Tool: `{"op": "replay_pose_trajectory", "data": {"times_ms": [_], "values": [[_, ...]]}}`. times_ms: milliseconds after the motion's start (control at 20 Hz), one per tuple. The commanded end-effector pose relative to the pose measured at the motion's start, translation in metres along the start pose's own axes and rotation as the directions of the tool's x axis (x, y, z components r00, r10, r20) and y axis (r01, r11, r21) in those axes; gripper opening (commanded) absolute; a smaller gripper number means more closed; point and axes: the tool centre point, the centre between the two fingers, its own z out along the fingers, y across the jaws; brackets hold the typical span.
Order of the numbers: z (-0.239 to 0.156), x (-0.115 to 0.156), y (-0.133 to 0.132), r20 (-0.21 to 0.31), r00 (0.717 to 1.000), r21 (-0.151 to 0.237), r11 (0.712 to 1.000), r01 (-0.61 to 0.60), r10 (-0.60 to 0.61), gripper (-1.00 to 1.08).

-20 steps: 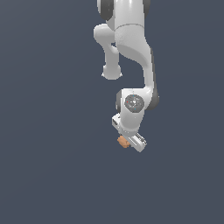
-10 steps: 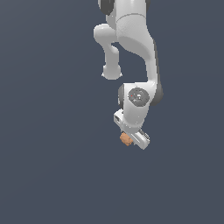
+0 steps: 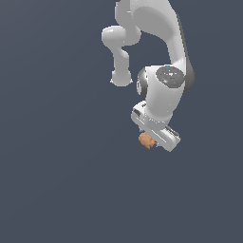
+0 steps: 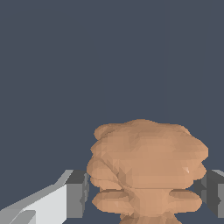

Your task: Pick up the object and move it to a goal position.

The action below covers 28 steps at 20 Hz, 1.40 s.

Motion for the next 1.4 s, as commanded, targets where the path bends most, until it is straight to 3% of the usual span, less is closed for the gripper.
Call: {"op": "replay_pose_trajectory", "data": {"times_ms": [0, 700, 1350], "values": [[-0.029, -0.009, -0.005, 0.000, 1.000, 0.000, 1.000, 0.000, 0.000, -1.00], [-0.175, -0.051, -0.036, -0.001, 1.000, 0.000, 1.000, -0.001, 0.001, -1.00], [-0.225, -0.065, -0.050, 0.000, 1.000, 0.000, 1.000, 0.000, 0.000, -1.00]]}}
